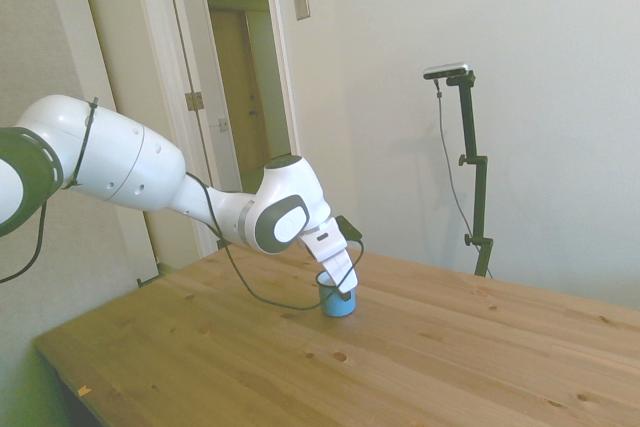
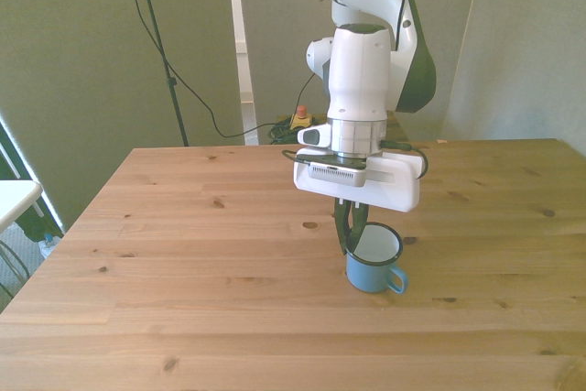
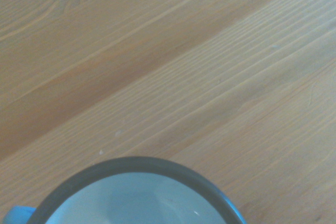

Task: Flip the mug upright

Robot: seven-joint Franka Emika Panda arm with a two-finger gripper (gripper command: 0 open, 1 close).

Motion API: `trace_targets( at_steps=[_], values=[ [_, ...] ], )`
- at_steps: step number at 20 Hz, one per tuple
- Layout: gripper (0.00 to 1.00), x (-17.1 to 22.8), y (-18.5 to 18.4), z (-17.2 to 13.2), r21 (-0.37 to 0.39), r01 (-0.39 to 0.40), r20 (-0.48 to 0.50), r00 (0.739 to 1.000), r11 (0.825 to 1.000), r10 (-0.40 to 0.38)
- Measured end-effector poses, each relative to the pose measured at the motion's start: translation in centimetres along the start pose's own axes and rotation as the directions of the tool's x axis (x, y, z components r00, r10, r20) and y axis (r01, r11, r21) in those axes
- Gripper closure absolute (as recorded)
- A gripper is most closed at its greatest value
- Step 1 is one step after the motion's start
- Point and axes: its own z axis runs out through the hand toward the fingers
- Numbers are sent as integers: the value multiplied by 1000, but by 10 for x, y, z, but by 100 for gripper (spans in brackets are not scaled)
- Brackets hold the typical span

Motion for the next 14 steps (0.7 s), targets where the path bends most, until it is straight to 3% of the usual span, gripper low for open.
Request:
trace_targets(
  at_steps=[14],
  values=[
    [0,-7,0,-2,0,24,1,1000,1000,-24]
  ],
)
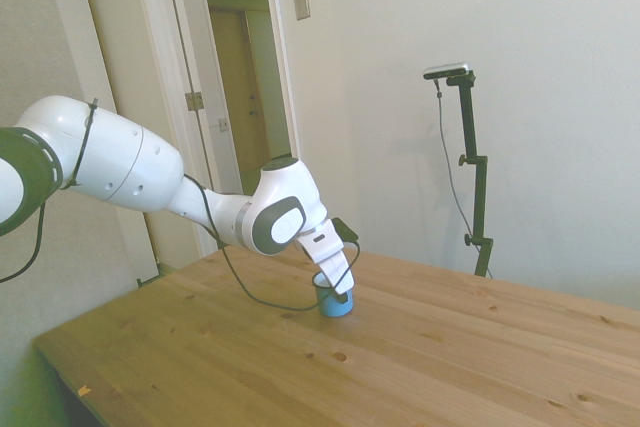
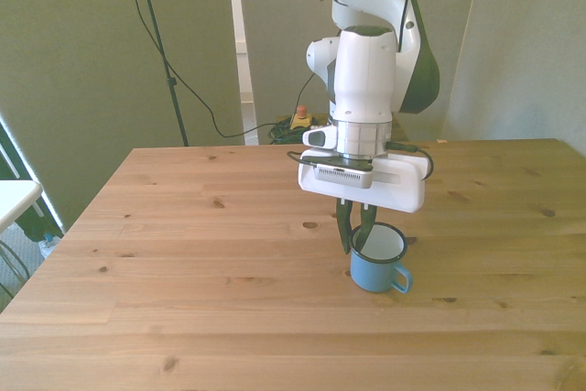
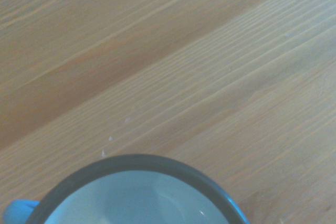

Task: Flip the mug upright

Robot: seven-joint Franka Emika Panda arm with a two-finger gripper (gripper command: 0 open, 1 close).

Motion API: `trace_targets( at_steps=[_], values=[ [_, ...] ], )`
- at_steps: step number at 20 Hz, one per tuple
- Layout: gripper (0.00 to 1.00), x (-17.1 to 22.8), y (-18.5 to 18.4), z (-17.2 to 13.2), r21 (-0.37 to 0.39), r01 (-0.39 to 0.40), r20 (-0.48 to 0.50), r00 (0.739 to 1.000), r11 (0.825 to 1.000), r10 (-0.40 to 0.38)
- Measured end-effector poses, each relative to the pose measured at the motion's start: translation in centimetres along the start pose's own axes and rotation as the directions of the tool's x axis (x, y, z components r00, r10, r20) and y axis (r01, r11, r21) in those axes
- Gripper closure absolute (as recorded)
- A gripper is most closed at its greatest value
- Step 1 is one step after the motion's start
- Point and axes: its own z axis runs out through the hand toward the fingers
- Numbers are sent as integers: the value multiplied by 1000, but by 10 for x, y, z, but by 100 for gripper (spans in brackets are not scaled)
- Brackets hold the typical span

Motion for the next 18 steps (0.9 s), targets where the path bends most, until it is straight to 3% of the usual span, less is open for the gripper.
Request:
trace_targets(
  at_steps=[4,9,14,18],
  values=[
    [0,10,-1,-20,27,22,-6,1000,999,-21],
    [0,18,6,-58,4,117,48,992,993,-117],
    [0,12,33,-104,11,219,72,973,976,-219],
    [0,-15,61,-125,17,283,87,955,959,-284]
  ],
)
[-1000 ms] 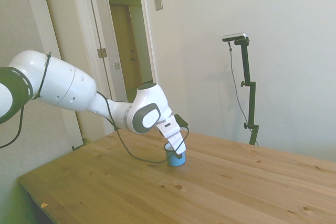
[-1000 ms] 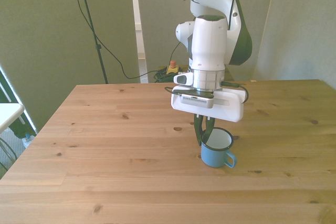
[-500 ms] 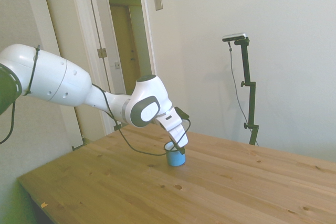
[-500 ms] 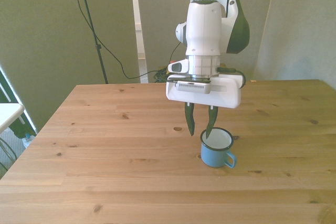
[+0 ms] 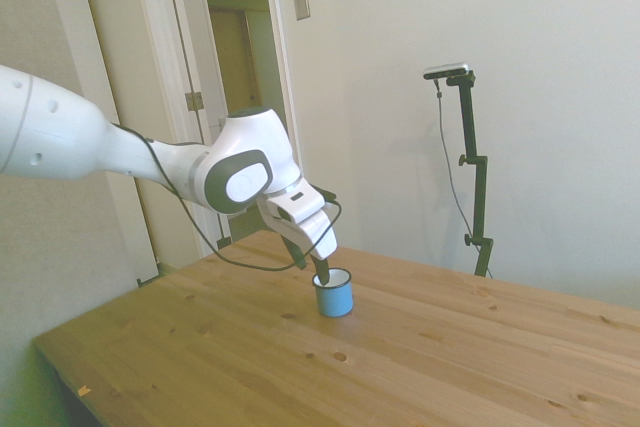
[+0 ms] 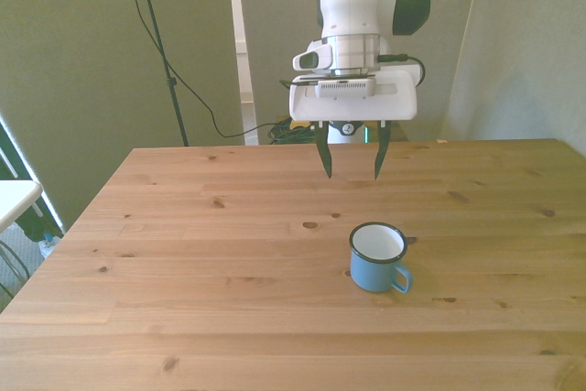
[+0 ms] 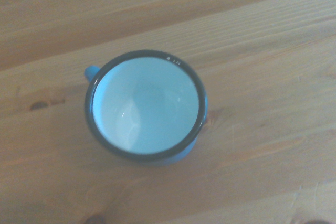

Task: Flip the mug upright

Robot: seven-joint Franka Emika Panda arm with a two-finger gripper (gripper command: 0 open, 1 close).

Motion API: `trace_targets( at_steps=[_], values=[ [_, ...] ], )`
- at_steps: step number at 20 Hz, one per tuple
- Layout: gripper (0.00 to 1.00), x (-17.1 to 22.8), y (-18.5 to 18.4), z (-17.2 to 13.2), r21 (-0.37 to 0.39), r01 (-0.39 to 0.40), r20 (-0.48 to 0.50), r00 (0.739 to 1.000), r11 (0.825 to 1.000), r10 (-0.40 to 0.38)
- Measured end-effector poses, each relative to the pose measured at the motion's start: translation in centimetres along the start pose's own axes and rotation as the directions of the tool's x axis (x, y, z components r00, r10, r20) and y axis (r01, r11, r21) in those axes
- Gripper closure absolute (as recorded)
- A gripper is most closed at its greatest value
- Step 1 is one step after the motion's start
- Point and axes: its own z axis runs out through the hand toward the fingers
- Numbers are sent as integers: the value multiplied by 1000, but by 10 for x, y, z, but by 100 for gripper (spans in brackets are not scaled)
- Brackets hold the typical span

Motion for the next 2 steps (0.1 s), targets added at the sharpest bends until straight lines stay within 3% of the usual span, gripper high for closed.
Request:
trace_targets(
  at_steps=[2],
  values=[
    [0,-19,5,-2,-2,34,9,999,999,-34]
  ],
)
